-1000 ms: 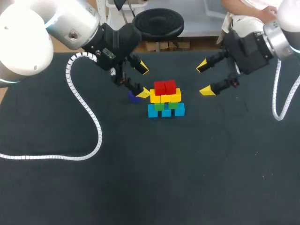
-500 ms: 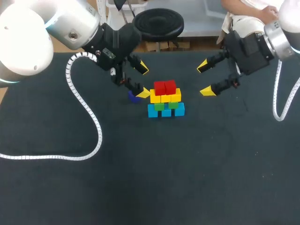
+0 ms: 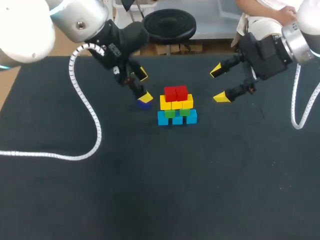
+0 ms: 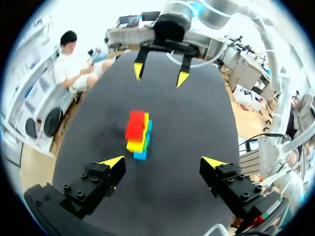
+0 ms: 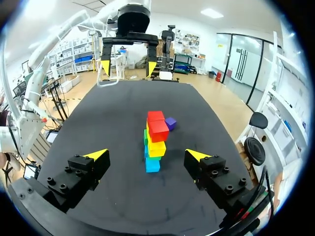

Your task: Place the blue cubes, place green cubes on the blue cubes, place the yellow cubes on the green cubes, then place the red cubes on the yellow cubes, and place purple cube on the red cubes.

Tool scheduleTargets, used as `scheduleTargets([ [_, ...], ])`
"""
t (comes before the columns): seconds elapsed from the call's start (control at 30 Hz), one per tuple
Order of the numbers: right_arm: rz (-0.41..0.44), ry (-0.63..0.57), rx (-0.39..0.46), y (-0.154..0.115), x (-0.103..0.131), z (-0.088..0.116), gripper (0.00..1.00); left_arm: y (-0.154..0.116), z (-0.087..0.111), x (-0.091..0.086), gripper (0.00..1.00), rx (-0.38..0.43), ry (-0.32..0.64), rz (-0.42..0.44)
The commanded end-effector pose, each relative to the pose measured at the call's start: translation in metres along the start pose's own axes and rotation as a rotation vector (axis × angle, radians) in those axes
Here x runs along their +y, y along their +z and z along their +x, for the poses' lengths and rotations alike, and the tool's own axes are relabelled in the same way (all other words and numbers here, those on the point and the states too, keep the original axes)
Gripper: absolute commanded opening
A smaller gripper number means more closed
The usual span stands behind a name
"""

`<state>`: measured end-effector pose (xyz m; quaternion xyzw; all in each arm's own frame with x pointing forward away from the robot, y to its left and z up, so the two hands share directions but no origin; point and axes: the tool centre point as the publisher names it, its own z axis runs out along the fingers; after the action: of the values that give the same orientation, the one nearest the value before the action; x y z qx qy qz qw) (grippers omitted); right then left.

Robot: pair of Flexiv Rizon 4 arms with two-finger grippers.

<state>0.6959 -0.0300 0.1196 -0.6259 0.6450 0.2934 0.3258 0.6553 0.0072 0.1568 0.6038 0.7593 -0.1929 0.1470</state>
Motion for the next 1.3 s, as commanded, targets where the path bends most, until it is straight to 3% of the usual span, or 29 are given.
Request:
scheduleTargets([
  [0.03,0.002,0.000,-0.001,0.000,0.001,0.000,1.00,-0.001,0.013,0.000,1.00,0.092,-0.060,-0.008],
  [0.3,0.002,0.000,-0.001,0.000,0.001,0.000,1.00,0.021,0.044,0.002,1.00,0.163,-0.168,0.007],
  [0.53,0.002,0.000,-0.001,0.000,0.001,0.000,1.00,0.040,0.060,0.016,1.00,0.126,-0.254,-0.036],
  [0.83,0.002,0.000,-0.001,0.000,0.001,0.000,1.00,0.056,0.067,0.030,1.00,0.119,-0.288,-0.097],
  [0.93,0.002,0.000,-0.001,0.000,0.001,0.000,1.00,0.059,0.070,0.031,1.00,0.068,-0.314,-0.134],
  [1.03,0.002,0.000,-0.001,0.000,0.001,0.000,1.00,0.065,0.071,0.034,1.00,0.035,-0.319,-0.132],
  [1.3,0.002,0.000,-0.001,0.000,0.001,0.000,1.00,0.069,0.061,0.046,1.00,0.041,-0.292,-0.115],
])
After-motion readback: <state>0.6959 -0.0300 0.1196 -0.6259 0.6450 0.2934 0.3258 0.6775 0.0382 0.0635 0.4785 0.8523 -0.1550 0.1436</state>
